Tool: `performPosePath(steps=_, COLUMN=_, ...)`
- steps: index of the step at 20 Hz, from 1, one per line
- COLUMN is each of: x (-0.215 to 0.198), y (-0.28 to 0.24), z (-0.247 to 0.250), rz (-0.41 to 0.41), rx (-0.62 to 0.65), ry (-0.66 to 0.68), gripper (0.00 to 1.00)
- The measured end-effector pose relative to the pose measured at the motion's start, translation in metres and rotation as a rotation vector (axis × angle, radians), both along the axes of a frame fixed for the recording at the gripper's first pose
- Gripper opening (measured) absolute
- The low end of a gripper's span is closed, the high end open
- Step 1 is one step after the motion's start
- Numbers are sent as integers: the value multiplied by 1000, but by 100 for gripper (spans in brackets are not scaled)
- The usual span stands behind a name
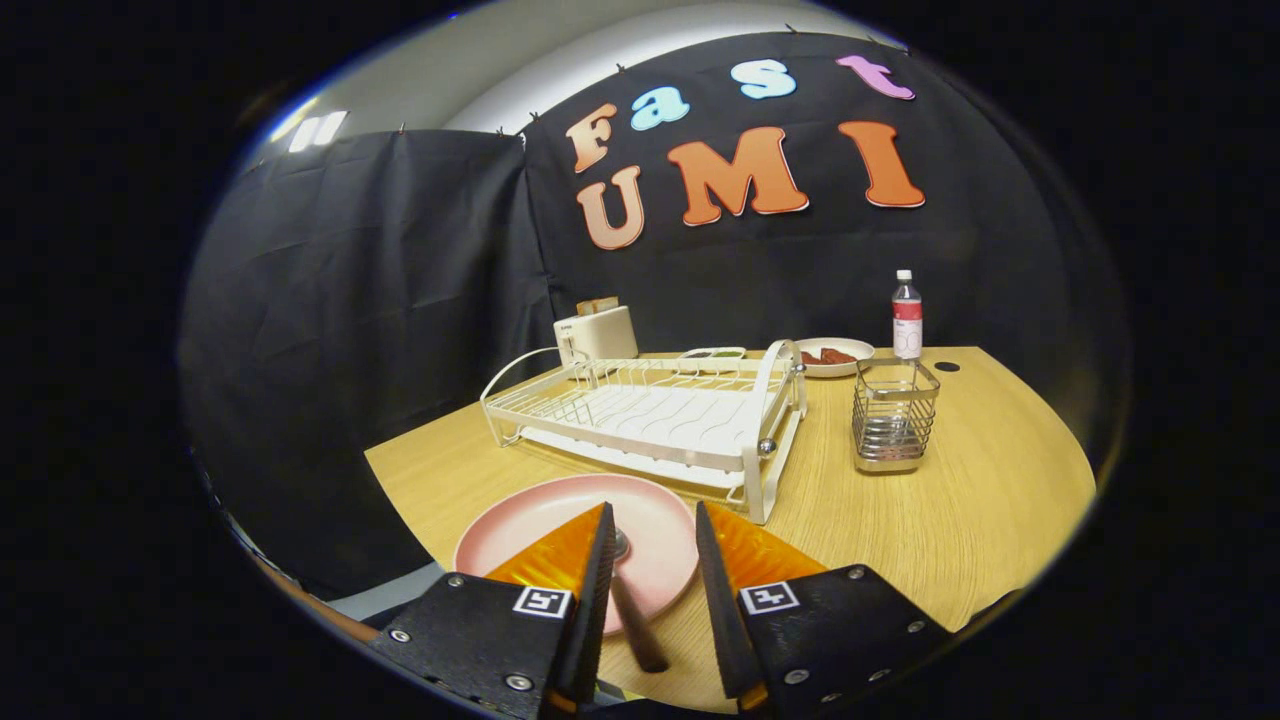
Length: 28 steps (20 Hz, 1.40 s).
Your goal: Take the plate from the dish rack, then take the spoon from the basket and place it into the plate.
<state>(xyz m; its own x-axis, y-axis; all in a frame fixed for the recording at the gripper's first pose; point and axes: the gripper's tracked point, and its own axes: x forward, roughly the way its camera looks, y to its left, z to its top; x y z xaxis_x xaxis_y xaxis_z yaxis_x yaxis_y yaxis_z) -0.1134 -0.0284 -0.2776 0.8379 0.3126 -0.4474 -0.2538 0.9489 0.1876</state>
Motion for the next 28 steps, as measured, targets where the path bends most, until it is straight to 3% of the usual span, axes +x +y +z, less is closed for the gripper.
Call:
performPosePath(steps=5, x=17, y=-18, z=56, rz=-116, rx=-18, ry=-114, gripper=68)
performPosePath(steps=11, x=25, y=-42, z=137, rz=-256, rx=-32, ry=-253, gripper=83)
performPosePath(steps=20, x=23, y=-69, z=201, rz=-421, rx=-103, ry=-350, gripper=85)
performPosePath(steps=28, x=21, y=-59, z=227, rz=-441, rx=-124, ry=-401, gripper=85)
